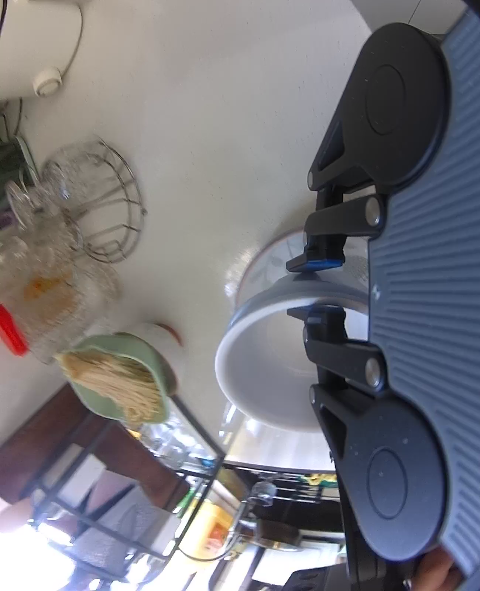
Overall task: Organize plates and bowls
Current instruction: 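Carry the stacked white bowls with both grippers over the plate stack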
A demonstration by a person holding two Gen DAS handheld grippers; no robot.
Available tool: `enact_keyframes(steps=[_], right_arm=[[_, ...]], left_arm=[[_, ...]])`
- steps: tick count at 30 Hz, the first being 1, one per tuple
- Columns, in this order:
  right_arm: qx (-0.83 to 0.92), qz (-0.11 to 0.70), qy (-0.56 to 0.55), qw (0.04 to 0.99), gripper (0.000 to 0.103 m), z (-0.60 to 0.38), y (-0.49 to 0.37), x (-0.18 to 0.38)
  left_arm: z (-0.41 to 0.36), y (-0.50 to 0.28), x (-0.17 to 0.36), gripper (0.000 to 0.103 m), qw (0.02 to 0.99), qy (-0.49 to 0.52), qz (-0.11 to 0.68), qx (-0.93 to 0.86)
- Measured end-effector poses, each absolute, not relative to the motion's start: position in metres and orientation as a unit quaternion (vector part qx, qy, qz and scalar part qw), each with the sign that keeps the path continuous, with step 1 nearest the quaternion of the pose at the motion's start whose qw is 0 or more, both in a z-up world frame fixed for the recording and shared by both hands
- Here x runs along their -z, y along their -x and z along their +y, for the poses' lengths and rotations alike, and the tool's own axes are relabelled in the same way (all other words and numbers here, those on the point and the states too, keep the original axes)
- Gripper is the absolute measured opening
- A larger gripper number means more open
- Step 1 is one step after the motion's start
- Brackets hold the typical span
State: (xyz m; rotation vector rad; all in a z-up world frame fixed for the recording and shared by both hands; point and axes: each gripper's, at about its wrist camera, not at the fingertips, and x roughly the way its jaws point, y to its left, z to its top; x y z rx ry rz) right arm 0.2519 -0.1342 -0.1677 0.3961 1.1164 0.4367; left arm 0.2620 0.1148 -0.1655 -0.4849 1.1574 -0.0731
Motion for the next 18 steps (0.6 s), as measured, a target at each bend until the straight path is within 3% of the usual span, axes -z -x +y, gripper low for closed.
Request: enact_keyframes(steps=[18], right_arm=[[-0.212, 0.570, -0.133, 0.783, 0.023, -0.109, -0.258, 0.197]], left_arm=[[0.123, -0.260, 0.193, 0.020, 0.796, 0.232, 0.559, 0.006]])
